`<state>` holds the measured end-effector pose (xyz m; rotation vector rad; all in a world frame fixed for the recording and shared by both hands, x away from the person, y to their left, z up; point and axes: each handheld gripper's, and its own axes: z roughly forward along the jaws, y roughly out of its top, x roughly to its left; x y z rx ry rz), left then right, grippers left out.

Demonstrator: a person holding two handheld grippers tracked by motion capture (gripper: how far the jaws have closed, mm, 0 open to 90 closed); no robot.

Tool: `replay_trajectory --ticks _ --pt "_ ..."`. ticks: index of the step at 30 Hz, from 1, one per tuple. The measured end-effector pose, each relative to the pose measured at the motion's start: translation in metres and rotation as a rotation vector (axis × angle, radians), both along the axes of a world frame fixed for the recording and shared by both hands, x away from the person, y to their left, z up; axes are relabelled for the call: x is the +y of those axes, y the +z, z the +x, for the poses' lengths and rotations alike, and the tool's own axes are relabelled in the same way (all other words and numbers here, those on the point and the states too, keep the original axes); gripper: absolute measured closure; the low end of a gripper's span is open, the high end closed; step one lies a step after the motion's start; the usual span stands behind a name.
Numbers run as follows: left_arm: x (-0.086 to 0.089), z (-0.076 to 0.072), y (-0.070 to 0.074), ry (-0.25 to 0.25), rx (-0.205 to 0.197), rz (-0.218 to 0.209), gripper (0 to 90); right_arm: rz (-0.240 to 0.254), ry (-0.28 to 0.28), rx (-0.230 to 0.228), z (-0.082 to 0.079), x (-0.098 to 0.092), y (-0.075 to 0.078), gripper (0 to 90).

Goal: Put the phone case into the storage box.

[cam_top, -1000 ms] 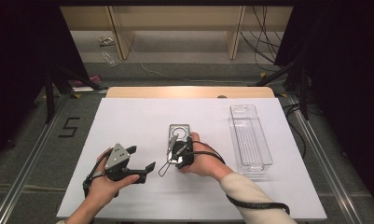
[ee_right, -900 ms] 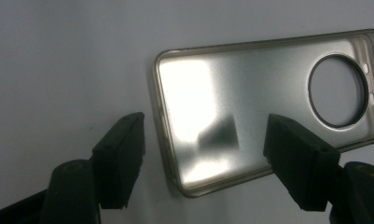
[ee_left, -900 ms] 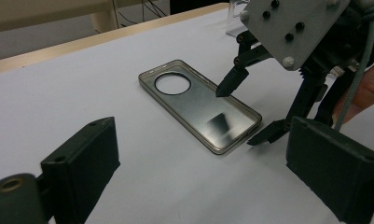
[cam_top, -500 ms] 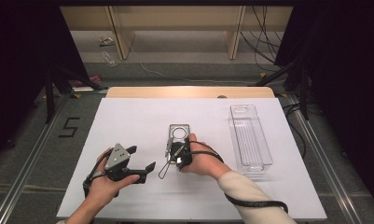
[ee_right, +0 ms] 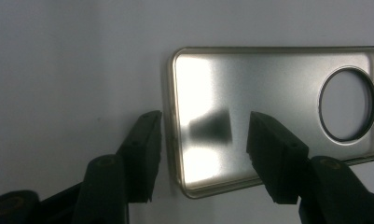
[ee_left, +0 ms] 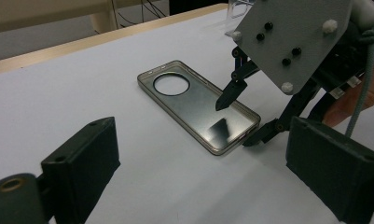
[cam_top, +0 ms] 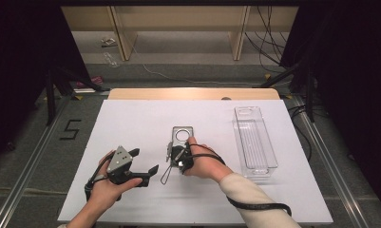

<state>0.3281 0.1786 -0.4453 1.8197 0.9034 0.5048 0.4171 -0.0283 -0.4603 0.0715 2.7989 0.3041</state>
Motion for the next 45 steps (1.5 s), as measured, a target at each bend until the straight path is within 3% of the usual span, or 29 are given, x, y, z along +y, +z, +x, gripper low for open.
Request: replay_trajectory --ticks 3,10,24,45 --pt "0.0003 0.0003 -0.0001 0.0 0.0 0.001 9.0 0.012 0.01 0.002 -0.0002 0.0004 -0.0012 49.2" --pt "0.0001 0.0001 0.0 -0.001 0.001 -0.001 9.0 -0.025 0.034 0.008 -0.0006 0.0023 0.0006 56.2" --pt "0.0003 0.0002 0.0001 0.0 0.0 -0.001 9.0 -0.051 0.064 0.029 -0.0024 0.0058 0.0003 68.0" --pt "0.0004 0.0002 0.0002 0.0 0.0 0.0 9.1 -0.071 0.063 0.061 -0.0041 0.0081 0.0002 80.1"
